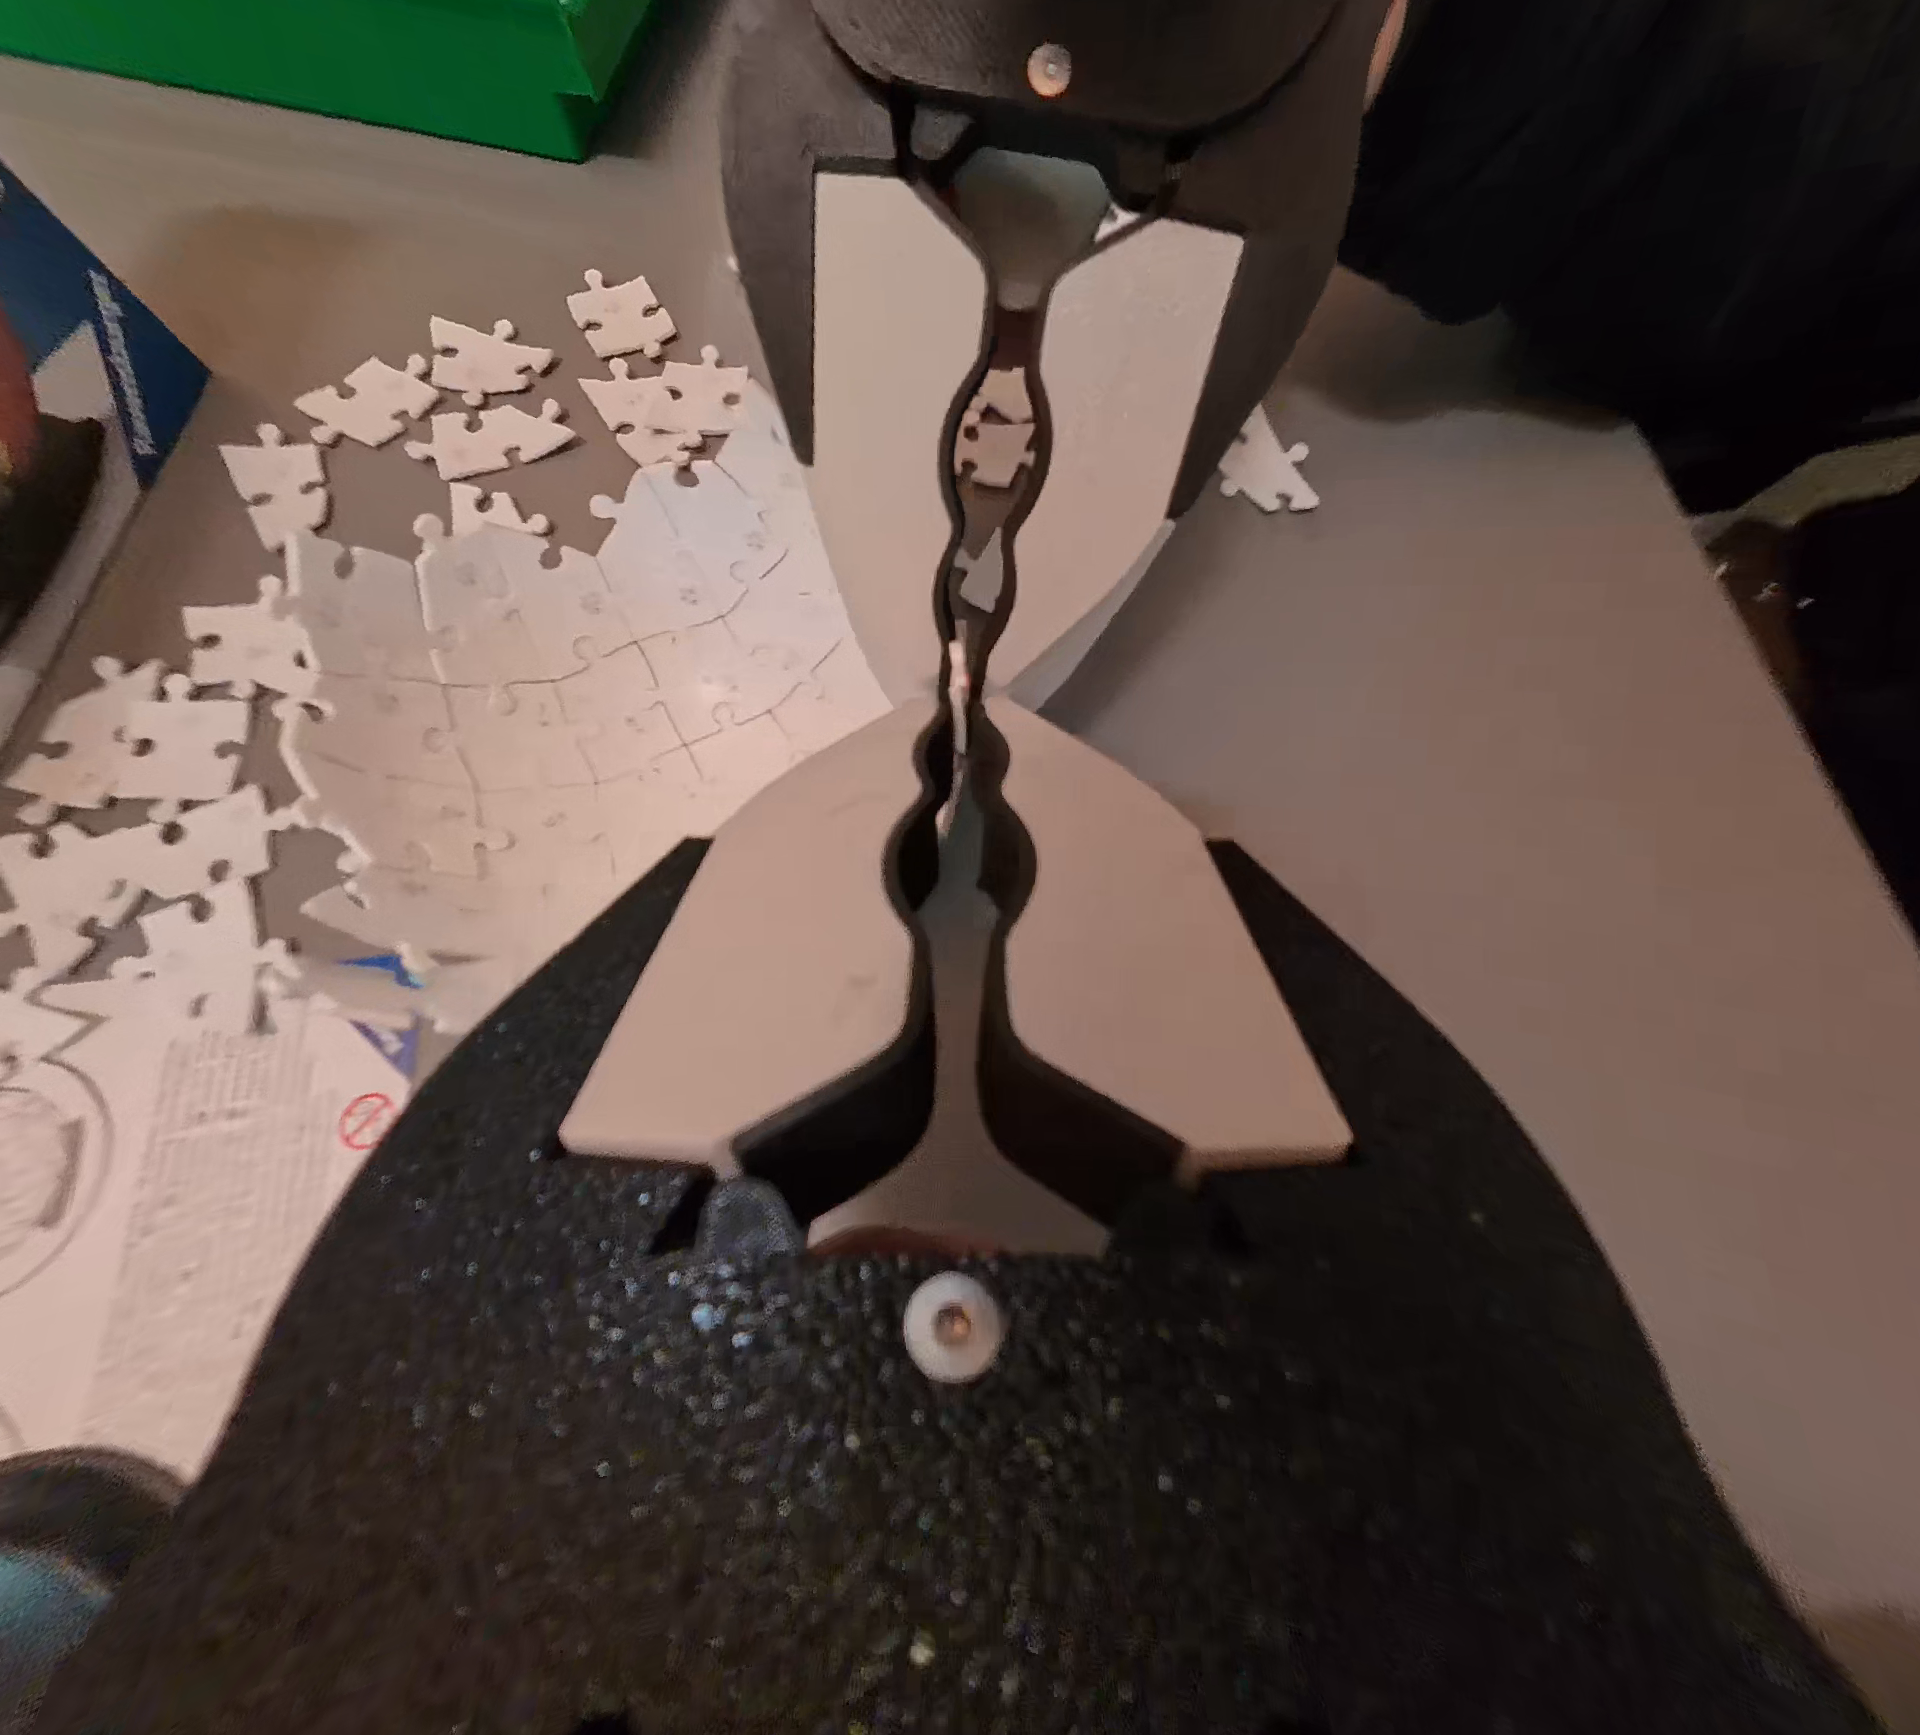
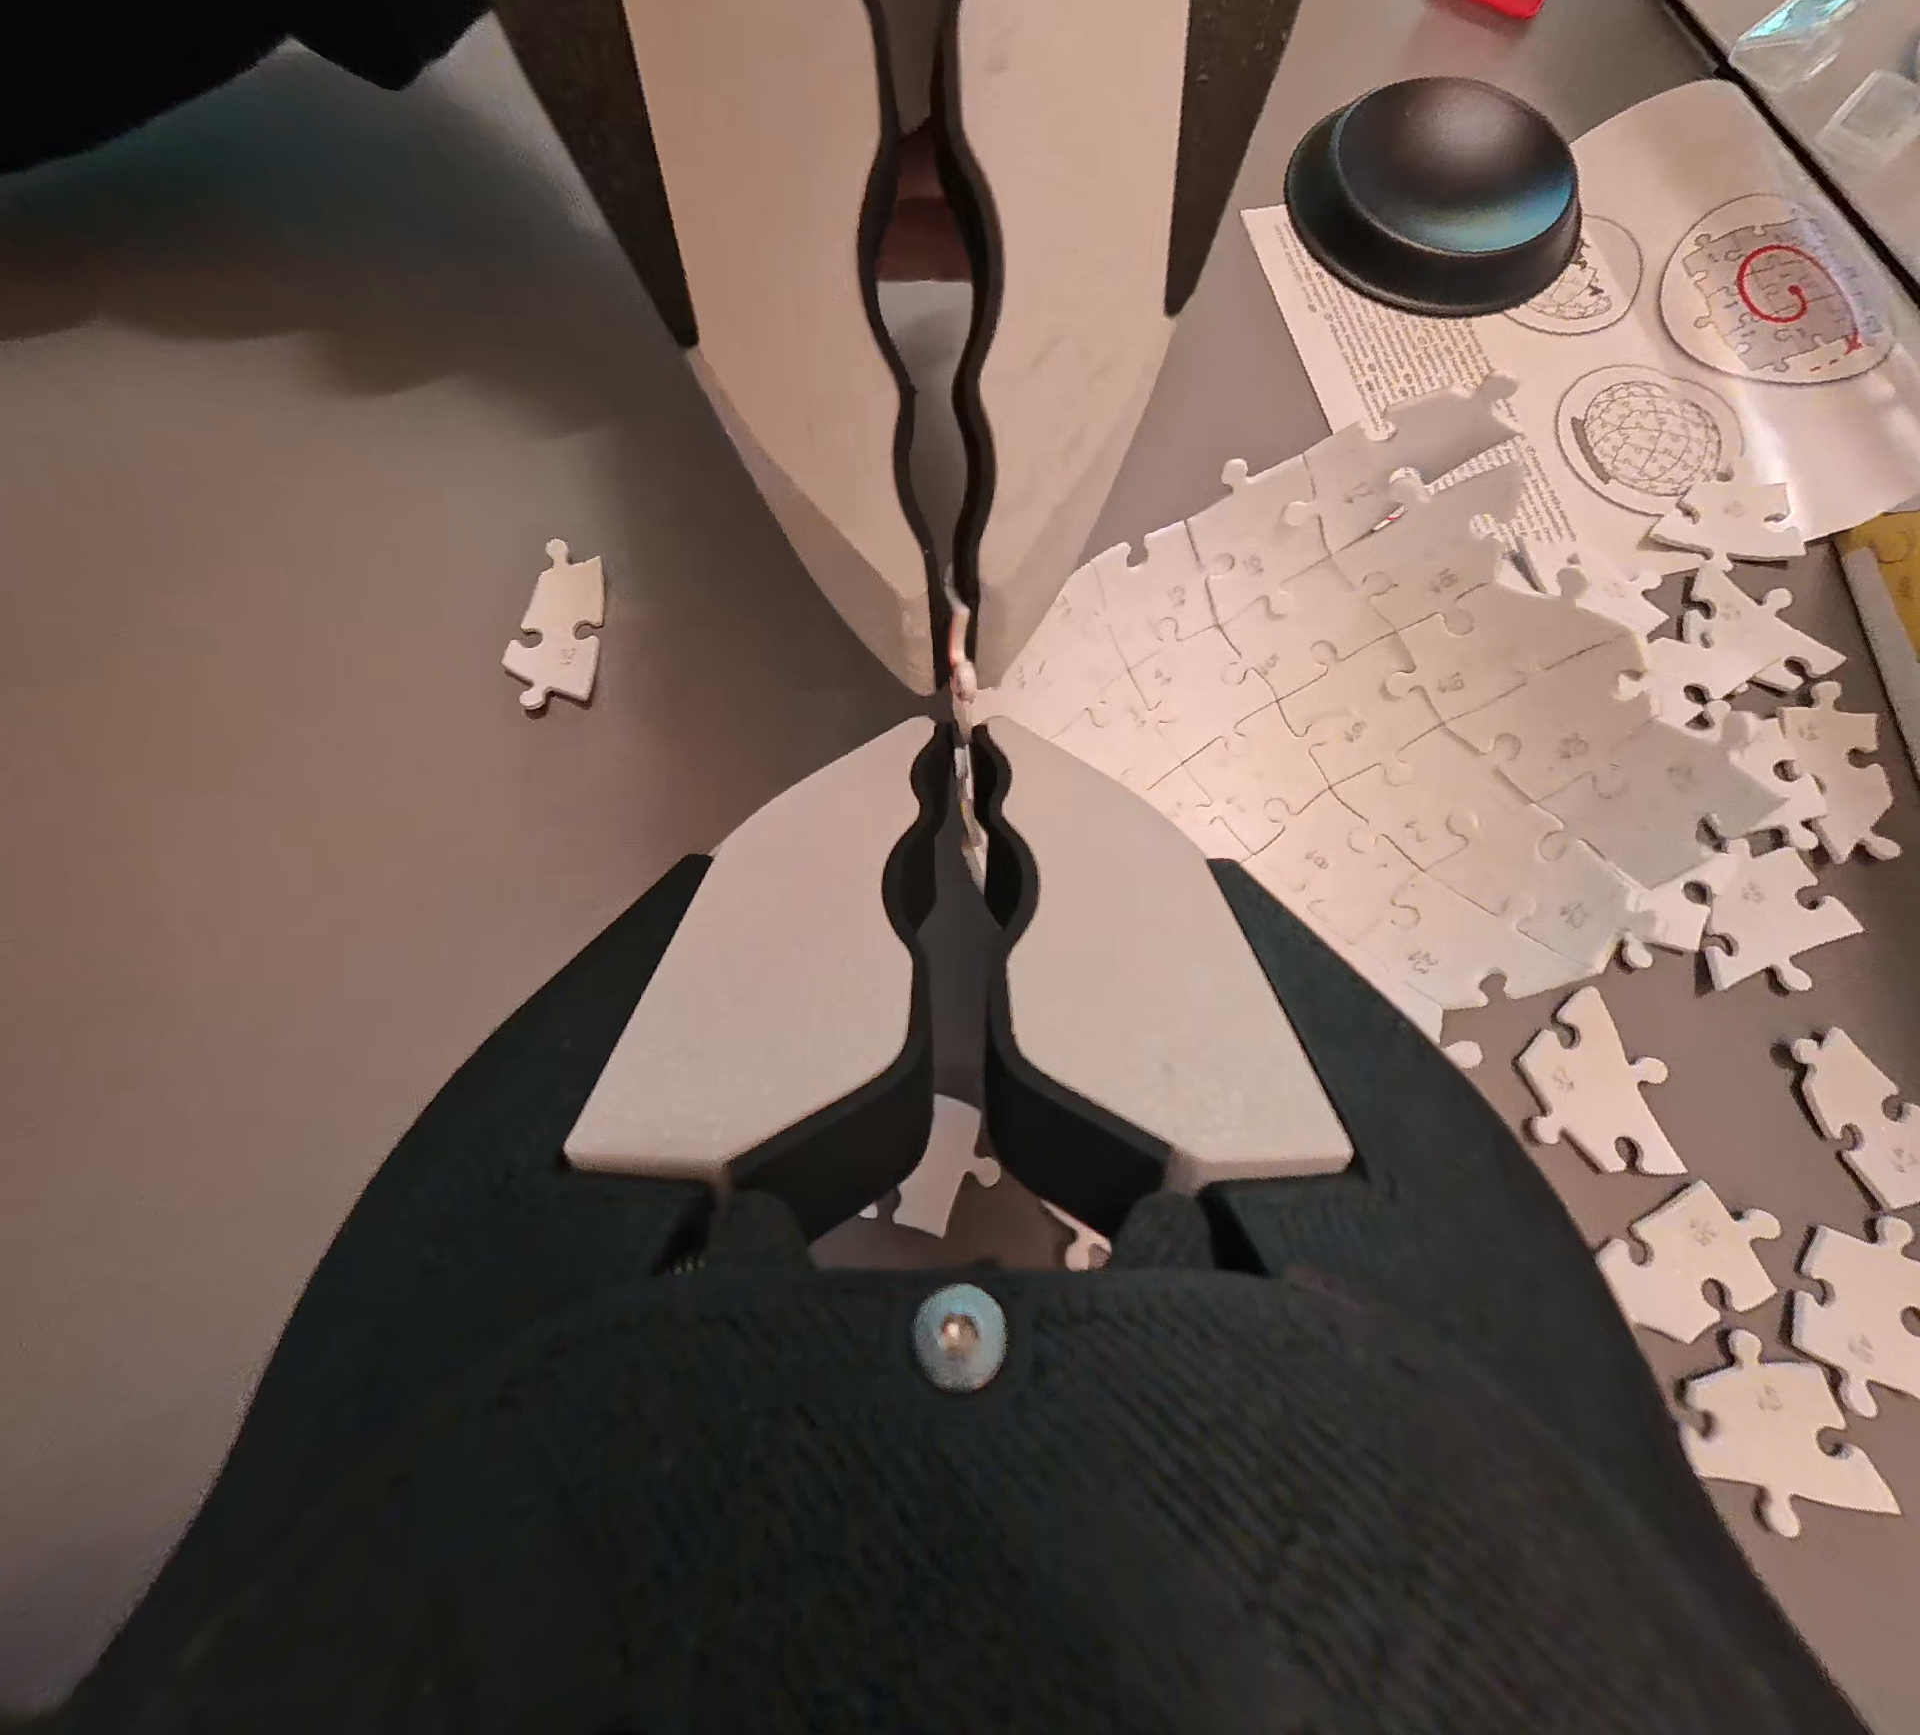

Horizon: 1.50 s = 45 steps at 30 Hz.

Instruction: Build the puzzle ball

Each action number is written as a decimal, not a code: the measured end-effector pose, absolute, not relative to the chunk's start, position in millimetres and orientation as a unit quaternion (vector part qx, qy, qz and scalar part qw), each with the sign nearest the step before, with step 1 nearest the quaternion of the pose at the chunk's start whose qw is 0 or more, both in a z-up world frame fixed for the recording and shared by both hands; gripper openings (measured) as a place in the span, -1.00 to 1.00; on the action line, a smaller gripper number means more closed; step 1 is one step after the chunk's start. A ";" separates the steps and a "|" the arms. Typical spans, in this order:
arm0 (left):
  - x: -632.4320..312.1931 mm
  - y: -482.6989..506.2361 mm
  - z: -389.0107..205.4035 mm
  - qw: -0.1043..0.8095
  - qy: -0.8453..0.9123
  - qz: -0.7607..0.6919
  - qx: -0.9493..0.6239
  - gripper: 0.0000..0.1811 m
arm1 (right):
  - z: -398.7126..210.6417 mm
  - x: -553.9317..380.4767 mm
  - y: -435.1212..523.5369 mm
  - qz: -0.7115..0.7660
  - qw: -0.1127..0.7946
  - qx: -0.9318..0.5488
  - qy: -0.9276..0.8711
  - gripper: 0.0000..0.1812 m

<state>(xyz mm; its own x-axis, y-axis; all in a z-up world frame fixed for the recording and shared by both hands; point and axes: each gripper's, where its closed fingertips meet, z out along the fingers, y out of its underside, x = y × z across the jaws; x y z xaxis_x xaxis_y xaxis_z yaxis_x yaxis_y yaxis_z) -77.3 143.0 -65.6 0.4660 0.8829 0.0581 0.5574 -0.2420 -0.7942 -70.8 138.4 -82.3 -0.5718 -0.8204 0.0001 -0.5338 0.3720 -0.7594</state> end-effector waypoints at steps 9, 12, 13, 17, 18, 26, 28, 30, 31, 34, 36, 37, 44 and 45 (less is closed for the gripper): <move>-76.0 139.8 -61.2 0.503 -0.506 0.135 -0.688 -0.98 | -77.9 -71.0 133.8 -0.384 0.185 -0.435 0.793 -0.93; -77.1 139.2 -60.0 0.523 -0.516 0.122 -0.667 -0.98 | -77.1 -72.1 132.9 -0.388 0.181 -0.437 0.791 -0.92; -77.1 138.9 -59.8 0.526 -0.518 0.120 -0.664 -0.98 | -76.8 -72.8 132.6 -0.390 0.179 -0.436 0.791 -0.91; -76.4 138.0 -58.0 0.535 -0.522 0.116 -0.655 -0.98 | -79.2 -81.0 132.4 -0.389 0.151 -0.438 0.797 -0.84; -75.9 138.3 -57.7 0.536 -0.521 0.115 -0.655 -0.98 | -79.0 -81.8 133.2 -0.390 0.149 -0.441 0.795 -0.84; -70.8 140.7 -59.4 0.526 -0.513 0.110 -0.669 -0.98 | -80.7 -77.7 137.7 -0.389 0.132 -0.482 0.773 -0.91; -68.0 142.0 -61.4 0.523 -0.513 0.099 -0.674 -0.97 | -82.4 -75.9 139.1 -0.386 0.115 -0.505 0.763 -0.92; -66.3 142.1 -63.5 0.518 -0.515 0.091 -0.677 -0.97 | -84.4 -74.5 139.6 -0.381 0.102 -0.521 0.757 -0.92; -66.0 141.7 -64.4 0.516 -0.517 0.089 -0.677 -0.97 | -85.3 -74.2 139.4 -0.379 0.098 -0.525 0.755 -0.92; -66.6 141.3 -65.2 0.521 -0.530 0.076 -0.665 -0.97 | -87.0 -74.6 139.0 -0.373 0.099 -0.530 0.755 -0.93; -67.6 139.9 -63.7 0.531 -0.536 0.072 -0.652 -0.97 | -86.2 -75.2 138.0 -0.373 0.106 -0.525 0.757 -0.93; -68.3 138.6 -62.3 0.536 -0.538 0.074 -0.647 -0.97 | -85.1 -75.5 136.9 -0.377 0.110 -0.521 0.758 -0.93; -71.0 132.6 -50.4 0.540 -0.535 0.104 -0.642 -0.85 | -75.7 -78.1 128.5 -0.394 0.146 -0.484 0.768 -0.93; -70.5 132.9 -49.4 0.534 -0.532 0.109 -0.648 -0.80 | -74.6 -78.6 127.5 -0.396 0.150 -0.479 0.769 -0.93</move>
<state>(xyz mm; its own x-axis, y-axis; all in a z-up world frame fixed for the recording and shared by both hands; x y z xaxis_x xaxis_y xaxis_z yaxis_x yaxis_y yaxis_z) -70.5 132.9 -49.4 0.4108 0.8060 0.4261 0.5722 0.1359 -0.8088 -78.6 127.5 -74.6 -0.4953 -0.8558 0.1494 -0.6181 0.2263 -0.7528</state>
